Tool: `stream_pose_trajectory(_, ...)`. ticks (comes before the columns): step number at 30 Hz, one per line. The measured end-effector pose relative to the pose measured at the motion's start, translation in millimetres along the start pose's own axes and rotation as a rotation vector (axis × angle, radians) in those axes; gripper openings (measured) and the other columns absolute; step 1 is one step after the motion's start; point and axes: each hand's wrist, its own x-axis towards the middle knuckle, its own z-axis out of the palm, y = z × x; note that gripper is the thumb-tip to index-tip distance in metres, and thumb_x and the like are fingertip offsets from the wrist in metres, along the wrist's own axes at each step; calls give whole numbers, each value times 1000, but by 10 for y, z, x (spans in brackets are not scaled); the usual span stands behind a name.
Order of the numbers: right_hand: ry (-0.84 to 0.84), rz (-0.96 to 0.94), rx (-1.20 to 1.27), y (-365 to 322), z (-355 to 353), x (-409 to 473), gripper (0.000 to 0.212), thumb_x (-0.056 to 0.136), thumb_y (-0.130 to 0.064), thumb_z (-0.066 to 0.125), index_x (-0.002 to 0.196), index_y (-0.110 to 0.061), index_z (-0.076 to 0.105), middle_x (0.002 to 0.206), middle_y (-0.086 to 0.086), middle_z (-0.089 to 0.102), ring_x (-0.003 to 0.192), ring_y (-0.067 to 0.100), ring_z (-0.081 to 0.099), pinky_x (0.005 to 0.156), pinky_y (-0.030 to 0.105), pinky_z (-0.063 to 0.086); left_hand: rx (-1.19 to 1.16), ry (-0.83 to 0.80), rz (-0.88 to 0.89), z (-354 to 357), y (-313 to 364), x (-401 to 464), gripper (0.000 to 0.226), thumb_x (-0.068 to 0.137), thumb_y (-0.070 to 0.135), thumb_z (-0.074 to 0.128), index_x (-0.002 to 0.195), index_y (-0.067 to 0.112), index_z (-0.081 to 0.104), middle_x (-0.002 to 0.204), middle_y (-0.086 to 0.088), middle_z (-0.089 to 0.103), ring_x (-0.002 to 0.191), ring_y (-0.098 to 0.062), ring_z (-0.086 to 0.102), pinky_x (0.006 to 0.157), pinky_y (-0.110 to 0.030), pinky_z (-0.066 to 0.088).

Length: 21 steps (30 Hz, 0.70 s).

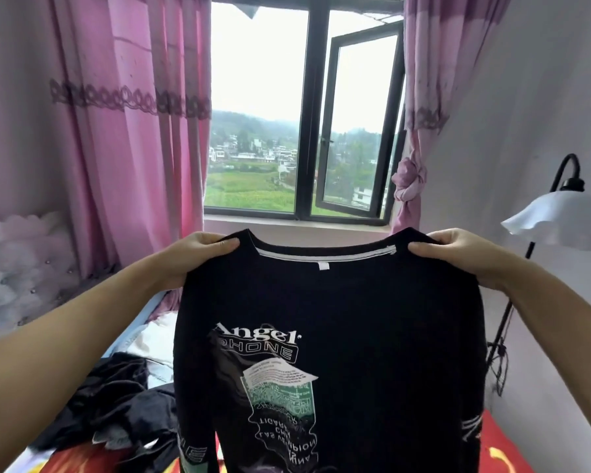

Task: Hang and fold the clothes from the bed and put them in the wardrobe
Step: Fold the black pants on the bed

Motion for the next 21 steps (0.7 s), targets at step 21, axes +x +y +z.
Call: stream_pose_trajectory(21, -161, -266, 284, -540, 1112, 281, 25, 97, -32, 53, 105, -12, 66, 93, 7, 71, 89, 20, 67, 87, 37, 54, -76, -2, 89, 1299, 753, -21, 25, 97, 0, 37, 114, -10, 54, 92, -27, 63, 81, -30, 65, 69, -33, 61)
